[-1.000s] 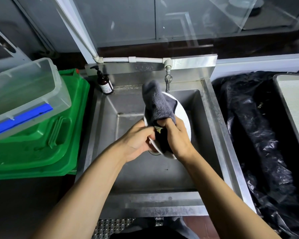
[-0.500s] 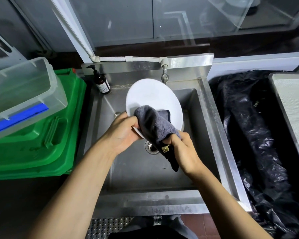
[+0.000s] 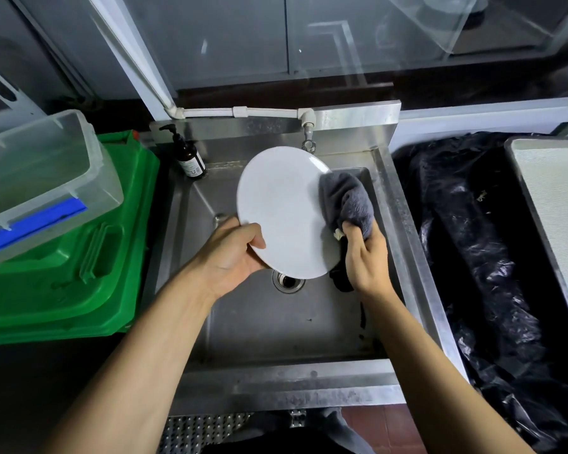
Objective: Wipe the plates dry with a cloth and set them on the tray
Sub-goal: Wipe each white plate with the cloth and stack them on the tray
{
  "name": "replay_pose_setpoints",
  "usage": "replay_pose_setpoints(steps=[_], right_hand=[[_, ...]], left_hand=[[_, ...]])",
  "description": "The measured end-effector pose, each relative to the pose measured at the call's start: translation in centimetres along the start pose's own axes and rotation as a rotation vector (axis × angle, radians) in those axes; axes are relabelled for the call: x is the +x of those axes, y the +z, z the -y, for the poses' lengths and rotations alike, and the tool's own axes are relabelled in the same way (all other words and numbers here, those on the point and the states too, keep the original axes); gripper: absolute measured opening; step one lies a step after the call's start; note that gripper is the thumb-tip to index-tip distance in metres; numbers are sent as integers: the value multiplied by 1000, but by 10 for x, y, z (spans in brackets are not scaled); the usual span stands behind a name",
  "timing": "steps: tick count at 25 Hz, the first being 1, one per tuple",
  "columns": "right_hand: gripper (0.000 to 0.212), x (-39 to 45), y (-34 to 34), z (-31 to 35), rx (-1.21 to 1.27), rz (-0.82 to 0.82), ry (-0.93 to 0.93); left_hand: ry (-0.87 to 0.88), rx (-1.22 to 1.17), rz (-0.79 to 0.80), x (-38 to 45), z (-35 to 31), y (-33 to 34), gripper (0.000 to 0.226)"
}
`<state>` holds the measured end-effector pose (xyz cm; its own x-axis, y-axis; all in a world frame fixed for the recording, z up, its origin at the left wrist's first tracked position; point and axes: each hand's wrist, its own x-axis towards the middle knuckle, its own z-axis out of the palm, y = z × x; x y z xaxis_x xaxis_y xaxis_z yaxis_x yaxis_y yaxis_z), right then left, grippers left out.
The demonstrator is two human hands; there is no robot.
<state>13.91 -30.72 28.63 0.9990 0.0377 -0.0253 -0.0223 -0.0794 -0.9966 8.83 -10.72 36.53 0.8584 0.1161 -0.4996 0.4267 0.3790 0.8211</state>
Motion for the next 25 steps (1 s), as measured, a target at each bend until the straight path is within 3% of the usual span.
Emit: replay_pose_setpoints(steps=[5, 7, 12, 16, 18, 21, 23, 25], right_hand=[[16, 32, 8, 14, -203, -119, 34], [9, 36, 14, 24, -280, -96, -7], [54, 29, 43, 40, -296, 156, -106], [44, 16, 55, 38, -250, 403, -351], [37, 25, 47, 34, -274, 334, -330], [50, 42, 30, 29, -328, 86, -104], [48, 37, 31, 29, -301, 114, -84], [39, 22, 43, 31, -240, 251, -150]], left_hand=[[-13, 27, 20, -4, 4, 3, 41], [-9, 8, 26, -5, 7, 3, 39], [2, 16, 36, -5, 10, 10, 33], [0, 2, 46, -5, 16, 10, 46], [3, -23, 69, -5, 16, 8, 42], [-5, -16, 67, -6, 15, 8, 32], [-8, 6, 72, -5, 13, 11, 33], [-6, 44, 66, -3, 13, 14, 36]])
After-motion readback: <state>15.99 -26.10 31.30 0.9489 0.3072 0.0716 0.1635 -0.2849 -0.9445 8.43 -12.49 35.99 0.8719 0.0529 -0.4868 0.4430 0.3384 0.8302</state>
